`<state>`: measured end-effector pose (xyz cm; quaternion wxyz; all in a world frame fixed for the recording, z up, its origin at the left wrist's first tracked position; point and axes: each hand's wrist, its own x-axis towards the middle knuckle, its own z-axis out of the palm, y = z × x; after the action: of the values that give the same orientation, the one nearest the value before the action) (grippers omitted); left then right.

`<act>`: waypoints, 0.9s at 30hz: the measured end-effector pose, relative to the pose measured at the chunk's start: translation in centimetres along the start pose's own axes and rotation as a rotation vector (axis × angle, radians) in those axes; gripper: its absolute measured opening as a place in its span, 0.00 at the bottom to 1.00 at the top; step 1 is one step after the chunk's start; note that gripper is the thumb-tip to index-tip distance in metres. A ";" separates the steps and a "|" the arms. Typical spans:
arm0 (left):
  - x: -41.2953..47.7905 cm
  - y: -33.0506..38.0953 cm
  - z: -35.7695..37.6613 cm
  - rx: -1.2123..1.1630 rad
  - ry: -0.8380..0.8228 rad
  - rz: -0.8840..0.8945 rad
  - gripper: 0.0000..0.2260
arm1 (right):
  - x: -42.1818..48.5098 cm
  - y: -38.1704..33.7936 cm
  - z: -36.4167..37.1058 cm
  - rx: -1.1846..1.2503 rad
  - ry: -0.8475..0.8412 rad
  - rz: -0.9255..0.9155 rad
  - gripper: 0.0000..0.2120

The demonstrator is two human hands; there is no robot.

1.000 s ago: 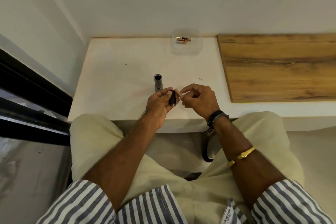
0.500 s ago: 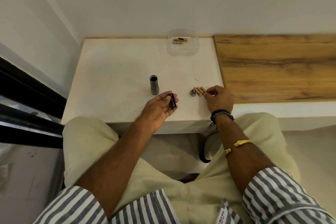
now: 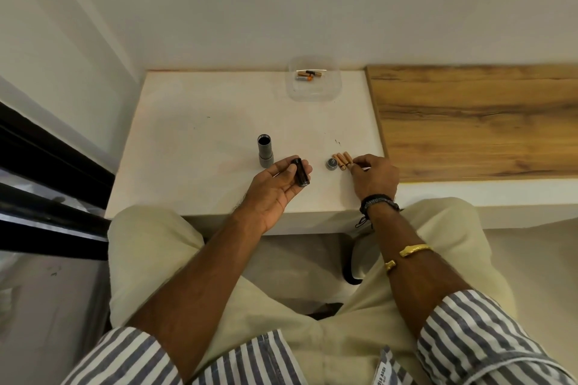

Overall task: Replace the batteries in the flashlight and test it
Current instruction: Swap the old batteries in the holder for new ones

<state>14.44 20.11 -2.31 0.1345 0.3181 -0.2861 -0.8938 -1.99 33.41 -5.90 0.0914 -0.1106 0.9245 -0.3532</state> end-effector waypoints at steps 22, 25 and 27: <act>5.8 10.5 2.7 -0.021 0.054 0.234 0.14 | 12.0 -14.1 3.9 0.215 -0.008 -0.274 0.07; 6.9 10.9 1.6 -0.041 0.076 0.215 0.15 | 15.3 -15.1 5.5 0.041 -0.063 -0.296 0.09; 7.5 11.1 0.8 -0.044 0.085 0.204 0.15 | 16.9 -15.4 6.7 -0.062 -0.106 -0.324 0.10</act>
<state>8.85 8.45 1.13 0.2435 0.3219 -0.2915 -0.8673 -14.36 13.46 -1.94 0.0782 -0.2795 0.8988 -0.3285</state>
